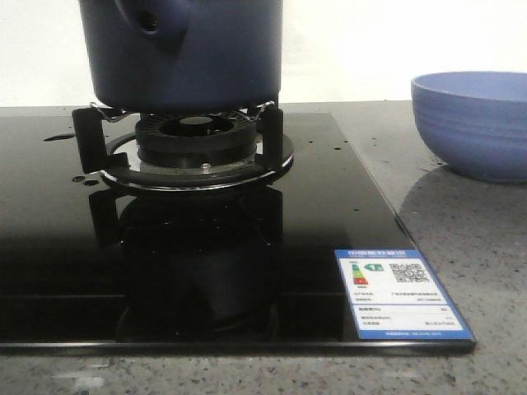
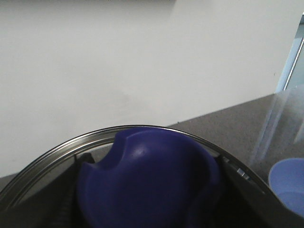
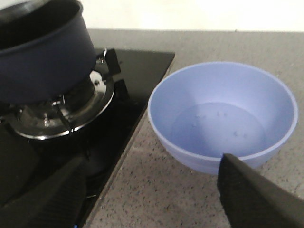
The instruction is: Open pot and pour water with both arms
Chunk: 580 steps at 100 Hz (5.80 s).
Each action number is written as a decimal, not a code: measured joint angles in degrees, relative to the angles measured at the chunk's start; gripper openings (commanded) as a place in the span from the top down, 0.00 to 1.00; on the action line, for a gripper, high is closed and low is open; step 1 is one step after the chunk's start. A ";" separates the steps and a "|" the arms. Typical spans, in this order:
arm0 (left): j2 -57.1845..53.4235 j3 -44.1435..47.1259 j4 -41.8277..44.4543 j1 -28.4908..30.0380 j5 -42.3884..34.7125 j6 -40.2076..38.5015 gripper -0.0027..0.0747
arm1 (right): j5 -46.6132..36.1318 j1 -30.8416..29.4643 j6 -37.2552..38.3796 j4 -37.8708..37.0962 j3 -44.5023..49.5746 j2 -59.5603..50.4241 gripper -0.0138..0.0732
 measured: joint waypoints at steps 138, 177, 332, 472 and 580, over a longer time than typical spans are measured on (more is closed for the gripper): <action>-16.90 0.00 1.84 27.19 15.10 0.00 0.53 | 30.37 -18.66 3.06 -7.46 -39.72 57.26 0.92; -16.90 0.00 1.84 27.19 15.37 0.00 0.53 | 36.71 -18.56 3.06 -5.46 -46.20 57.38 0.89; -16.90 0.00 5.46 27.24 17.46 0.00 0.53 | 18.37 12.80 5.96 -4.04 -81.83 75.21 0.89; -16.90 0.00 4.98 27.24 17.50 0.00 0.53 | -61.01 22.32 -1.97 -5.82 -43.21 63.11 0.89; -16.90 0.00 4.74 27.24 17.50 0.00 0.53 | -72.35 22.44 -1.97 -16.03 -43.21 63.02 0.89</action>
